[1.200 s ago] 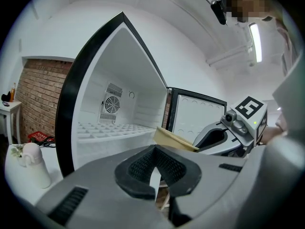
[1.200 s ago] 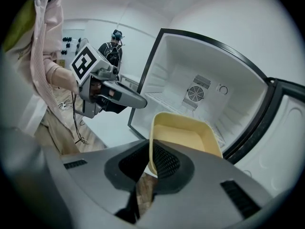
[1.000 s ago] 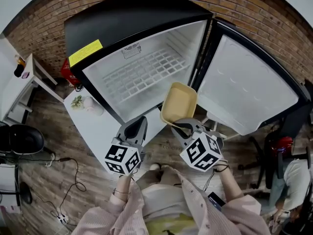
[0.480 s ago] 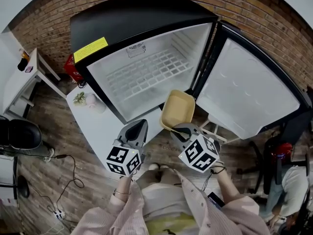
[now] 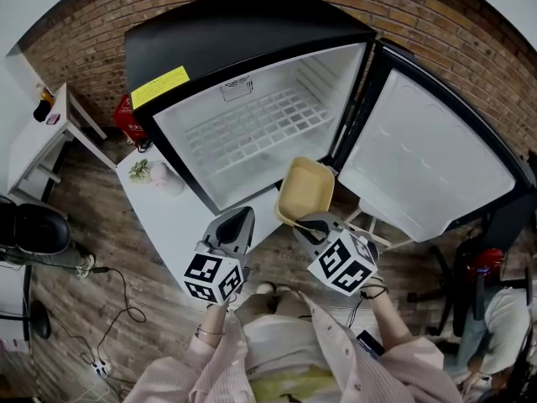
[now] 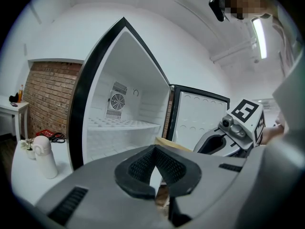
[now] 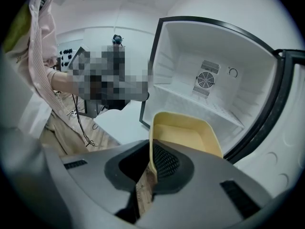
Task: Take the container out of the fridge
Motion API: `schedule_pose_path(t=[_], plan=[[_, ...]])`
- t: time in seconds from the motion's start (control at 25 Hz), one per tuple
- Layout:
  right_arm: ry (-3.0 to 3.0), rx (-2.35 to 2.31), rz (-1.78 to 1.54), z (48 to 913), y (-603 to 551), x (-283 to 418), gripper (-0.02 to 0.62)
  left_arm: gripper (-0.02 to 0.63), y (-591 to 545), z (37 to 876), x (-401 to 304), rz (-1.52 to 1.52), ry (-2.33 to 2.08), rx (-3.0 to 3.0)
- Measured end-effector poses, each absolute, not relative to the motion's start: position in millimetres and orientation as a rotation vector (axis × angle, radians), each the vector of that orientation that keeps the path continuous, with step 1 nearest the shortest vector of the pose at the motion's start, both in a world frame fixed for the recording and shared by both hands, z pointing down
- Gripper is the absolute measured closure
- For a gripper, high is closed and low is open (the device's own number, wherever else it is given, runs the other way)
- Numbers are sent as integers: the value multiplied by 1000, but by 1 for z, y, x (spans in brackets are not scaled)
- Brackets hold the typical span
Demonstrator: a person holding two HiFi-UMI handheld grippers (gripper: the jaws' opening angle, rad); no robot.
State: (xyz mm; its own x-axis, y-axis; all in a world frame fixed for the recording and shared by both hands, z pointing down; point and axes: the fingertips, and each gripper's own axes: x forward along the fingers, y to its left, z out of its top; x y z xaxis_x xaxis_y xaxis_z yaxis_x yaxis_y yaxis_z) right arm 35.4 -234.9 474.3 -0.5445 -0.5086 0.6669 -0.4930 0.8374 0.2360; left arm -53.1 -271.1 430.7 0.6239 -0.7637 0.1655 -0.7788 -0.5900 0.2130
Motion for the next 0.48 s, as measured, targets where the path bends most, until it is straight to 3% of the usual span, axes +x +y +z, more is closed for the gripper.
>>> schedule_pose_path(t=[0.48], plan=[[-2241, 728, -28, 472, -237, 37, 574, 614, -270, 427, -48, 80, -1245, 2600]])
